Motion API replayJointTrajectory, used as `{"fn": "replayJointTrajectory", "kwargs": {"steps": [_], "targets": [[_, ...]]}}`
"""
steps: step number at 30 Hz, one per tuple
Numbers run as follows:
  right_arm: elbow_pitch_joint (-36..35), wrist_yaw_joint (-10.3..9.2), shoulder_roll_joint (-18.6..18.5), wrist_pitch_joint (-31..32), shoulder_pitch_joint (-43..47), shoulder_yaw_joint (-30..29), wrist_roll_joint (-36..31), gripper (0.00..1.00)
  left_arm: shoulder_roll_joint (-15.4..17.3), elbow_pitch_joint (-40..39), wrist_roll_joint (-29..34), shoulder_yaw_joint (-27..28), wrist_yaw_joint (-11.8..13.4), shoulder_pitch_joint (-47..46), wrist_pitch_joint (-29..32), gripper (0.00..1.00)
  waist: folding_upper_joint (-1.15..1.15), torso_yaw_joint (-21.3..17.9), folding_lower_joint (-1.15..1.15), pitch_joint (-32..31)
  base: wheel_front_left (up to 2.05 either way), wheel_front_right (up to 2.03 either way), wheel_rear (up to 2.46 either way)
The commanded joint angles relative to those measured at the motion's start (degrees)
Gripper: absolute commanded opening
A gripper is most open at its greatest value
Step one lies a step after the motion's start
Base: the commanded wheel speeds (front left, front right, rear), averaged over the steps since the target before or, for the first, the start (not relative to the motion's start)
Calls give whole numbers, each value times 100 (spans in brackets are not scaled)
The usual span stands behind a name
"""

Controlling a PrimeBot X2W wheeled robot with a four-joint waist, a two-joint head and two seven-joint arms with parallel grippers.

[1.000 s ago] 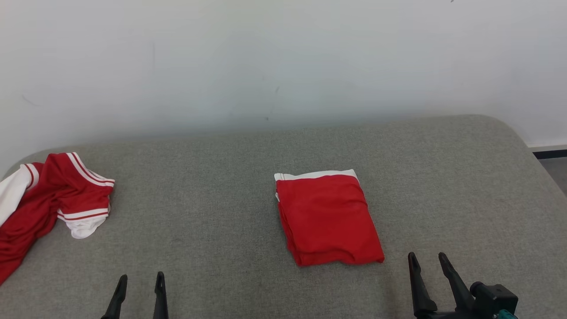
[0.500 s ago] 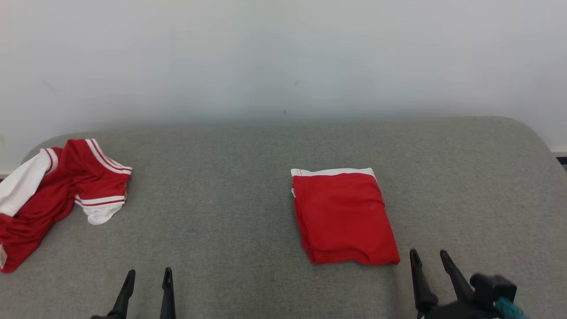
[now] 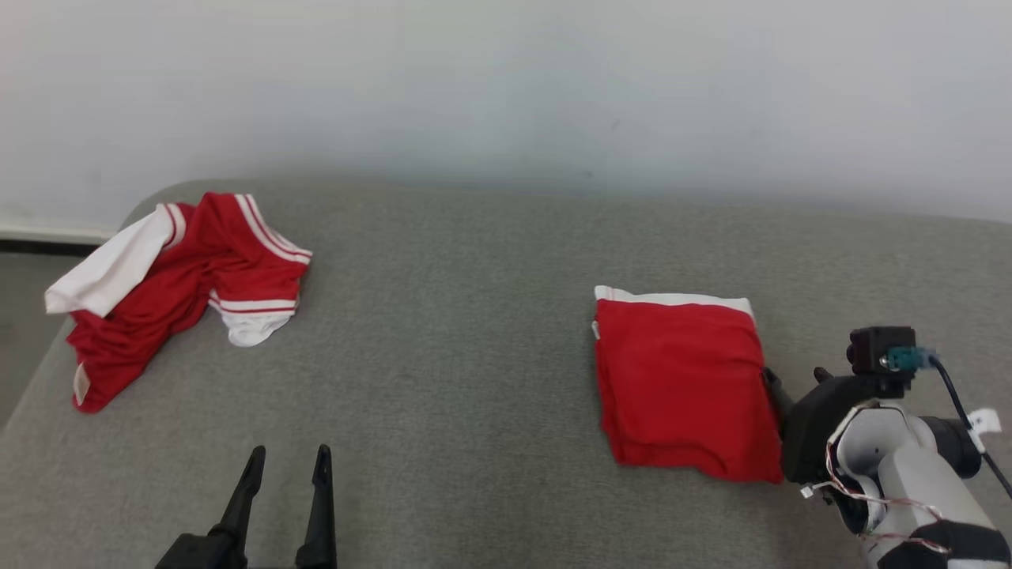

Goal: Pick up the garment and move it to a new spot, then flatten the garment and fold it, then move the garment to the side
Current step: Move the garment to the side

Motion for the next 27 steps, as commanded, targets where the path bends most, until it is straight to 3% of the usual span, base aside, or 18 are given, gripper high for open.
{"fn": "replayJointTrajectory", "kwargs": {"steps": [1, 7, 12, 13, 14, 27], "targets": [[156, -15, -69, 172, -131, 4, -117, 100, 0, -22, -2, -20, 8, -85, -6, 100, 0, 277, -1, 219, 0, 0, 0], [893, -15, -162, 631, -507, 44, -359, 100, -2, 23, -26, -80, 4, -213, -6, 100, 0, 548, -1, 393, 0, 0, 0], [1408, -15, -31, 901, -653, 2, -402, 100, -1, 41, -23, -63, -14, -226, -6, 100, 0, 621, -1, 471, 0, 0, 0], [1464, -15, -16, 920, -666, 44, -405, 41, -1, 36, -24, -54, -15, -233, -6, 100, 0, 619, -1, 490, 0, 0, 0], [1481, -15, -7, 911, -683, 141, -434, 0, -2, 31, -24, -43, -15, -239, -6, 100, 0, 610, -1, 508, 0, 0, 0], [1011, -16, -749, 941, -1251, 1862, -211, 0, -1, -105, 31, 45, -107, -357, -6, 100, 0, -63, -1, 717, 0, 0, 0]]}}
